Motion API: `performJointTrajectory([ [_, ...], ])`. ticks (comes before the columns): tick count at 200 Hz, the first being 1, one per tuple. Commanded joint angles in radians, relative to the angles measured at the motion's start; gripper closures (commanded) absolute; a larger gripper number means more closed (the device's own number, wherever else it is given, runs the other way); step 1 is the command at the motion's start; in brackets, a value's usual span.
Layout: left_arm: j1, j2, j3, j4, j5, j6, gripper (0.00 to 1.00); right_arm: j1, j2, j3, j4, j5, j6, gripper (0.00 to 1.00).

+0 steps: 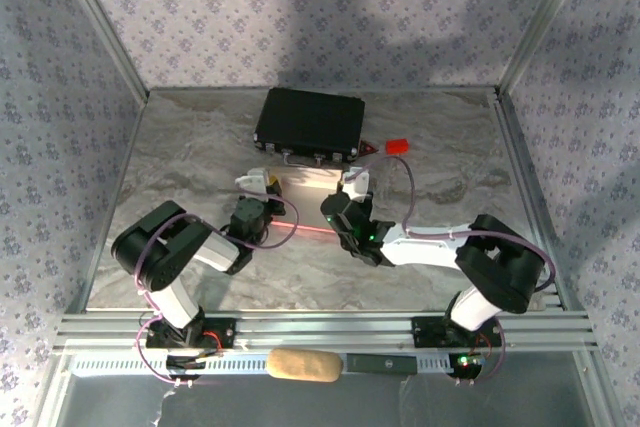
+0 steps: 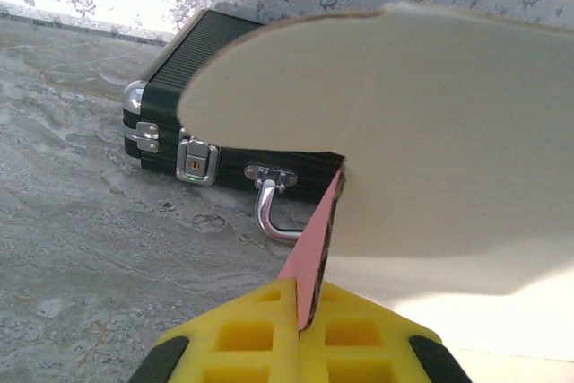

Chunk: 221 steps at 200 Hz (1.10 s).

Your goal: Fold the paper box

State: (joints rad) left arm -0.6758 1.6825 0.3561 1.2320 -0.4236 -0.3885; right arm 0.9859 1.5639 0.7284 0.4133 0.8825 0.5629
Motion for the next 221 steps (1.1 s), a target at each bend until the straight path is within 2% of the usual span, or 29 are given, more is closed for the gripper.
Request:
performJointTrajectory([
  [1,-0.024,-0.006,0.012,-0.106,0.030,-0.072,1.00,0.001,0.046,0.028,-0.027,-0.020,0.137,1.00],
  [16,-0.030,-0.005,0.017,-0.131,0.014,-0.097,1.00,-0.006,0.063,0.016,-0.032,-0.022,0.160,1.00],
  [55,-0.054,0.036,-0.004,-0.092,0.012,-0.118,1.00,0.000,0.050,-0.101,0.086,-0.041,0.161,1.00],
  [82,-0.062,0.063,-0.034,-0.052,-0.003,-0.142,1.00,0.022,0.046,-0.112,0.074,-0.031,0.133,1.00],
  [105,-0.069,0.059,-0.043,-0.094,-0.003,-0.173,1.00,0.056,0.055,-0.122,0.074,0.006,0.089,1.00],
  [134,-0.070,0.020,-0.060,-0.159,0.024,-0.222,0.92,0.074,0.094,-0.139,0.095,0.035,0.032,1.00],
  [149,-0.071,-0.024,-0.068,-0.218,0.033,-0.241,0.84,0.082,0.111,-0.142,0.094,0.055,0.013,1.00],
  [179,-0.070,-0.124,-0.063,-0.377,0.049,-0.260,0.78,0.088,0.131,-0.147,0.097,0.073,0.011,1.00],
  [206,-0.070,-0.228,-0.064,-0.509,0.088,-0.298,0.60,0.088,0.147,-0.132,0.085,0.088,0.011,1.00],
  [221,-0.084,-0.319,-0.062,-0.600,0.127,-0.319,0.56,0.087,0.148,-0.127,0.078,0.099,0.017,1.00],
])
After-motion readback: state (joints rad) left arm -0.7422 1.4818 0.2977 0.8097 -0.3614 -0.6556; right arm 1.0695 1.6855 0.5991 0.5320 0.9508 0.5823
